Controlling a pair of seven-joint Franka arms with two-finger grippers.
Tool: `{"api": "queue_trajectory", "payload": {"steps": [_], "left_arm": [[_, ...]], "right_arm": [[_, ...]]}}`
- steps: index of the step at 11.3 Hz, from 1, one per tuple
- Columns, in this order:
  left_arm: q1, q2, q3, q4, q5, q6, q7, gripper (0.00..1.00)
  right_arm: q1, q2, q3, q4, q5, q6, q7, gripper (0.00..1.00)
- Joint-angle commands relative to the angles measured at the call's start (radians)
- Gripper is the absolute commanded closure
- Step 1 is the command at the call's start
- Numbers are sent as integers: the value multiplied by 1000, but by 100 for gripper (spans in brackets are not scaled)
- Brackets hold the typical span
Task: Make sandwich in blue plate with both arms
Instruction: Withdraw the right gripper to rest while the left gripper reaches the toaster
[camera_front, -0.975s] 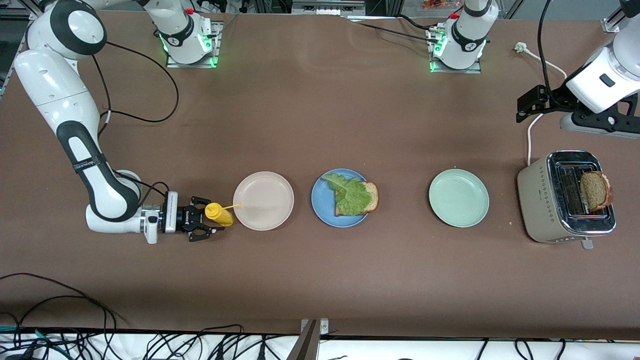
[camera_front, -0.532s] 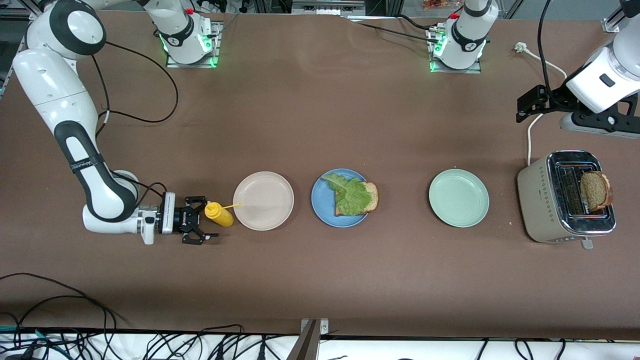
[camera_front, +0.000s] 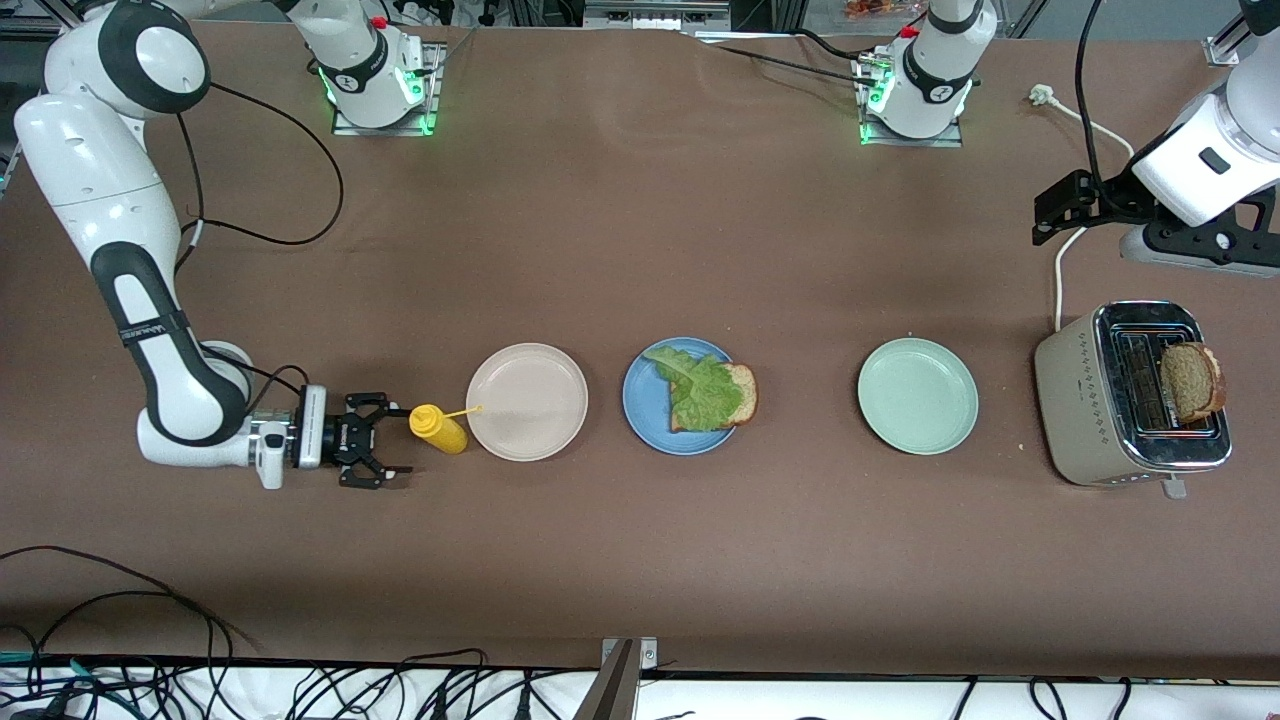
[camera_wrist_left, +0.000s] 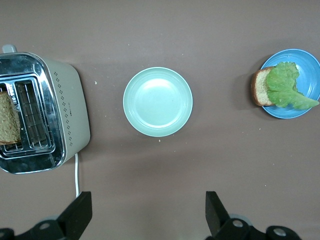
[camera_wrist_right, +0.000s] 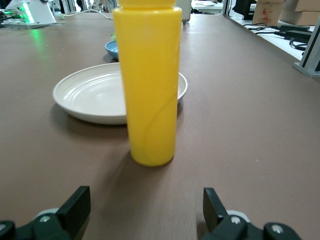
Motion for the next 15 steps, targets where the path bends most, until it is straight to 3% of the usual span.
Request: {"api": "queue_trajectory", "payload": {"steps": [1,7,13,15], "left_arm": [[-4,1,-2,20,31,-21,-7,0],[-4,1,-2,20,31,-21,-7,0],[-6,1,-2,20,31,-21,-7,0],[-4,1,-2,20,33,-21,-7,0]], "right_arm": [[6,-66,-53,31,-27,-89,73,0],[62,-408,-86,-99,-303,-45,759,0],[68,-600,-100,-88,-468,-166,1410,0],[145,-691,-163,-111,-500,-167,1608,0]]}}
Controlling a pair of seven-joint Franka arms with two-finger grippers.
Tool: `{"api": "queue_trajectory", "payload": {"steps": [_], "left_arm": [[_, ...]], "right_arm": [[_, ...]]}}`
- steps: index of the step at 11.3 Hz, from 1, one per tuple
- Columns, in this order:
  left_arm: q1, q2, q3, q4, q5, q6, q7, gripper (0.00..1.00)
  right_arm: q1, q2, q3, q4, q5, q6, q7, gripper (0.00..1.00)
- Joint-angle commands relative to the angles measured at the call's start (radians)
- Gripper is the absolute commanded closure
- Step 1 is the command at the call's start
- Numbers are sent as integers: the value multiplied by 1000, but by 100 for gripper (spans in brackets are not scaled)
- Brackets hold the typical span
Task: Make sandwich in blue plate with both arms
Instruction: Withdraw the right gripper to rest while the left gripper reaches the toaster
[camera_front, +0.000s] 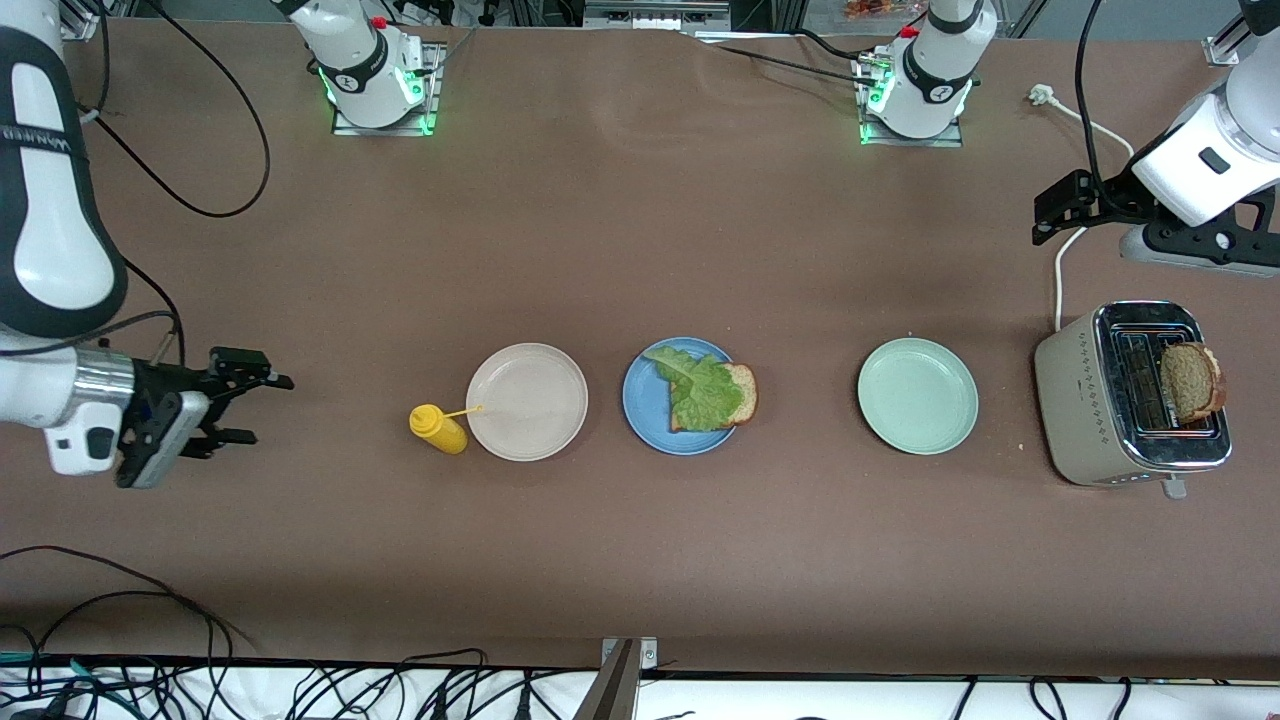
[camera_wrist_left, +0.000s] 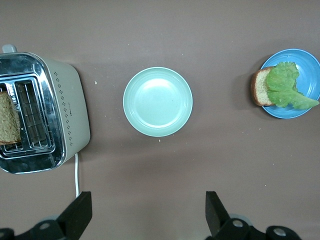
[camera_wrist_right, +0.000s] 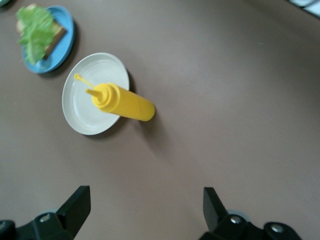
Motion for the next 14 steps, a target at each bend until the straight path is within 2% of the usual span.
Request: {"api": "queue_trajectory", "payload": {"steps": [1,3,5,6,9,10,13,14], "left_arm": [[-4,1,-2,20,31,-21,-7,0],[-4,1,-2,20,33,-21,-5,0],[-4,1,-2,20,33,-21,-5,0],[-4,1,-2,20,31,-21,-7,0],[-4,1,-2,20,31,-21,-5,0],[-4,1,-2,20,33,-21,-5,0],[-4,1,-2,20,33,-21,-5,0],[-4,3,0,20,31,-21,-5,0]], "right_arm": [[104,-170,-83,-85,-49,-5,352,0],[144,-234,-83,-99,-157,-12,558,0],[199,-337,-83,-178,-205,-15,682,0],[223,-377,-84,-207,-266,-18,762,0],[249,-461,-102,-238,-287,-58,838,0],[255,-480,-128,-238,-287,-60,837,0],[293,-503,-292,-229,-268,-9,801,0],[295,-512,-317,-228,-270,-8,810,0]]}}
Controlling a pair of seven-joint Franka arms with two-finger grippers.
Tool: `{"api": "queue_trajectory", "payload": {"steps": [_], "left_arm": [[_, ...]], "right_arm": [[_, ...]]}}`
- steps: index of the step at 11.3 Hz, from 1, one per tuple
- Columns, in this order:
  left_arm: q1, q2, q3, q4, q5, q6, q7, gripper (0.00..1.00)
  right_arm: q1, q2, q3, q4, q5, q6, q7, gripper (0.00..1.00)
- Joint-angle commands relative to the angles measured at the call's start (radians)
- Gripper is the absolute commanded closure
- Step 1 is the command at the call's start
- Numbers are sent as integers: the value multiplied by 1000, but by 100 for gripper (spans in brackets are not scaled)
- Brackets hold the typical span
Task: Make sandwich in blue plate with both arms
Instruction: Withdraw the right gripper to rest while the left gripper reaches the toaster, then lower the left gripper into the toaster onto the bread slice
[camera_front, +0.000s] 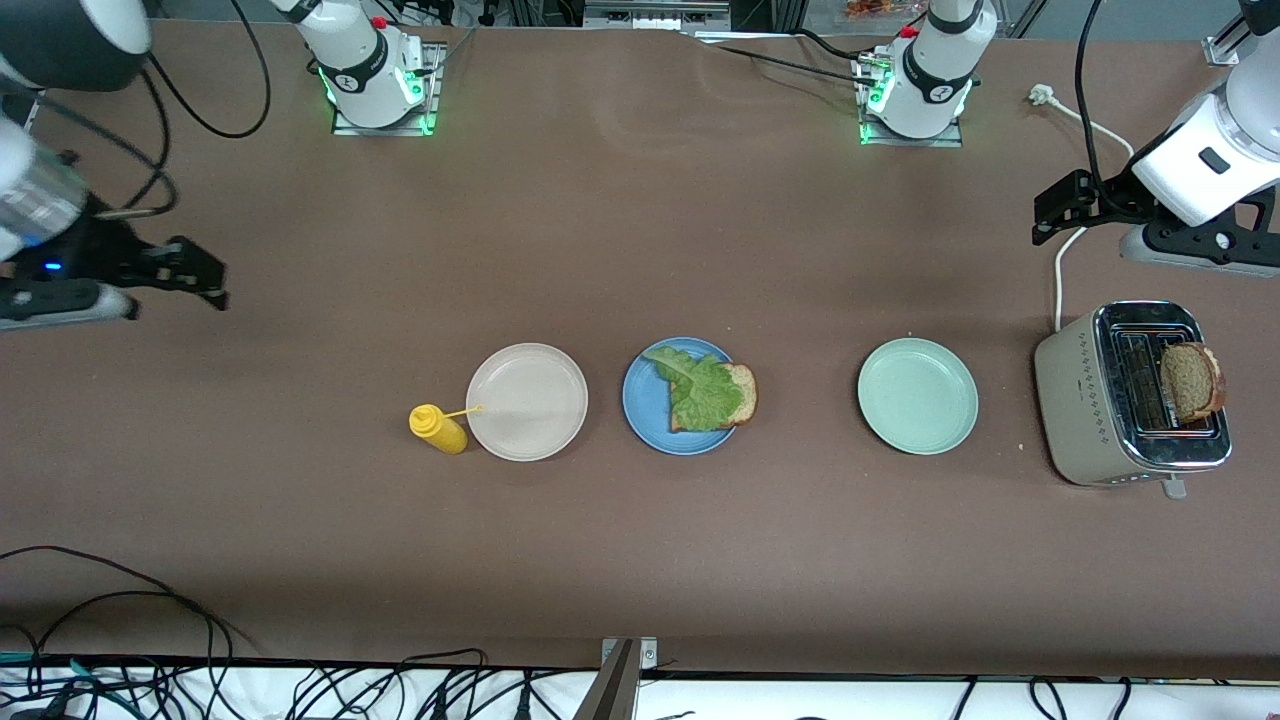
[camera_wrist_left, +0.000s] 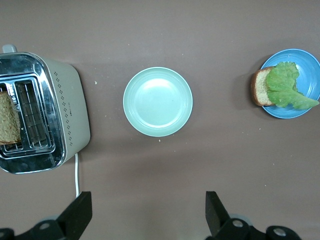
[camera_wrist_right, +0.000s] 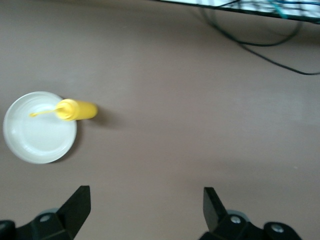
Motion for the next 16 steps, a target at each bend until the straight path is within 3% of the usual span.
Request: {"api": "queue_trajectory", "payload": {"steps": [1,6,13,16], "left_arm": [[-3,3,0,21,31,-21,-5,0],[39,56,12,64,35,-16,-5,0],[269,239,12,156,25,38,194,0],[373,343,12,158,25,169,196,0]], "right_arm": [[34,-41,-99,-16,0,21,-7,0],[37,-42,-109,27,2,-51,25,0],[45,-42,-89,48,-31,-89,79,0],[45,-39,-89,89,-29,-123,78,0]]}}
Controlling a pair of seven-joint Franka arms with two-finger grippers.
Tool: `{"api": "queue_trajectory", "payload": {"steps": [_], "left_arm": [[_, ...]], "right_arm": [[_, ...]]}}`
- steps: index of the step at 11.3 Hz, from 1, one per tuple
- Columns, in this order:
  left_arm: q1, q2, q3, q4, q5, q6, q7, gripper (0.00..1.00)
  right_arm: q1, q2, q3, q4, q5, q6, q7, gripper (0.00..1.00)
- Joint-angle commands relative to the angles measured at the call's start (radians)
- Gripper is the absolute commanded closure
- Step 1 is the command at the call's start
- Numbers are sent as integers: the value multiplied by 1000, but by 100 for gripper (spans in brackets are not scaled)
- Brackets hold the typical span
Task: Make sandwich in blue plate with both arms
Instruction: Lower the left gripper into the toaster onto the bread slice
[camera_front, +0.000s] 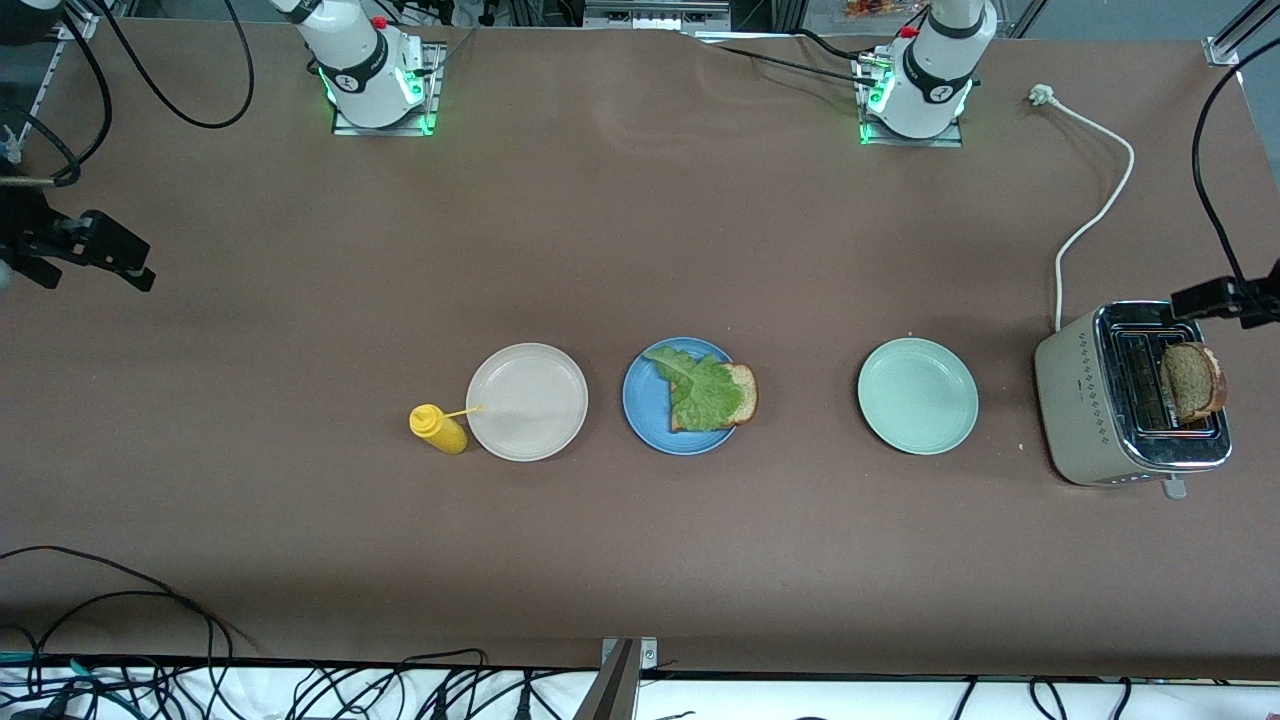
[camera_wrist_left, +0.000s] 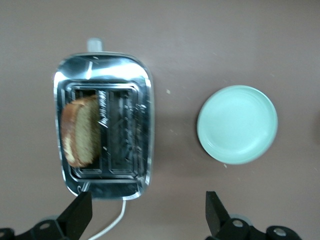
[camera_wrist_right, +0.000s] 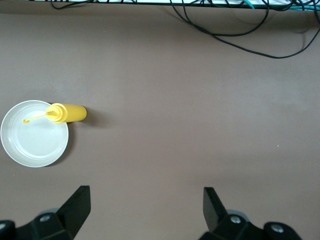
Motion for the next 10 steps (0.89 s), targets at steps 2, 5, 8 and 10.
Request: {"api": "queue_trajectory", "payload": {"steps": [2,5,8,10], "left_arm": [[88,133,-12,52,22,102,55,0],[90,176,-12,49,28,135,74,0],[142,214,-12,44,28,186,138,0],[171,249,-14,44,19,224,186,0]], "right_arm": [[6,-3,4,41,-14,-41,16,0],[6,-3,-2,55,-14,-41,12,0],[4,-1,2,64,-12,-50,13,0],[4,0,-2,64,-12,-61,10,0]]}}
